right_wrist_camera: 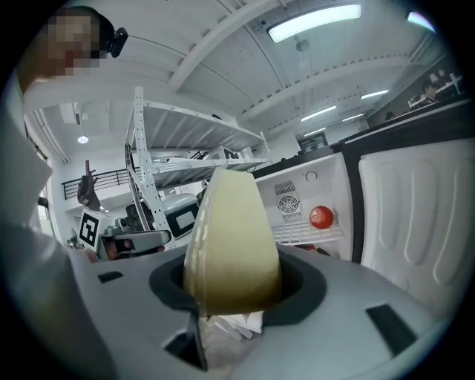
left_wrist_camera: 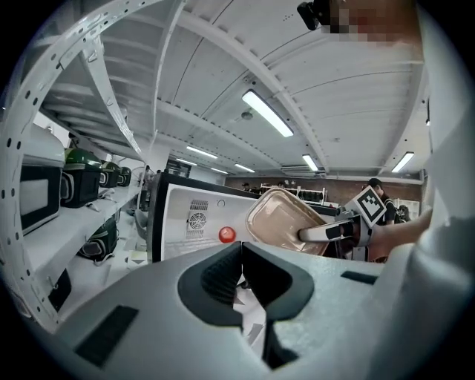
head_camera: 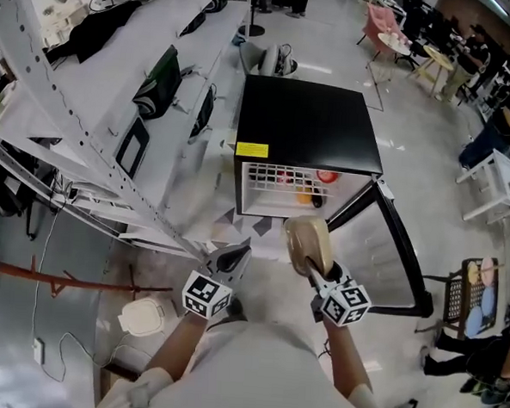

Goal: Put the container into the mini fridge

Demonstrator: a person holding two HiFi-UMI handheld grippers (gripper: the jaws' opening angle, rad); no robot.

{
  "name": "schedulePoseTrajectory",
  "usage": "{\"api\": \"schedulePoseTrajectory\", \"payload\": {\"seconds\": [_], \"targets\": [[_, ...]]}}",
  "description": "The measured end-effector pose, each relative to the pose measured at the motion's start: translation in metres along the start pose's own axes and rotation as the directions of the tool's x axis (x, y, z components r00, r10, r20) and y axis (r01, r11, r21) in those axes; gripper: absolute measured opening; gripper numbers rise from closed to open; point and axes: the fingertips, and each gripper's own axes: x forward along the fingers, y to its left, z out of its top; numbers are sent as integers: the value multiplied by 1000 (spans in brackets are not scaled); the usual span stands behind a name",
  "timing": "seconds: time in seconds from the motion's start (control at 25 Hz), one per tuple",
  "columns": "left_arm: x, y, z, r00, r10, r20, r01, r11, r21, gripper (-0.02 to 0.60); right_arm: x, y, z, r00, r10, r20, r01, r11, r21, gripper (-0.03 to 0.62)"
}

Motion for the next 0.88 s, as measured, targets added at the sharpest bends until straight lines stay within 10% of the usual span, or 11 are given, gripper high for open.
{"api": "schedulePoseTrajectory", "payload": {"seconds": [0.4,0.88], "targets": [[13,20,-4,994,-106,-25,106,994,3,5,44,-5,-9,1000,-13,-14,15,985,171,198],[34,26,-1,998,-58,-24,58,998,-12,5,99,-50,-23,998,48,-37,-29,914,405,199]]}}
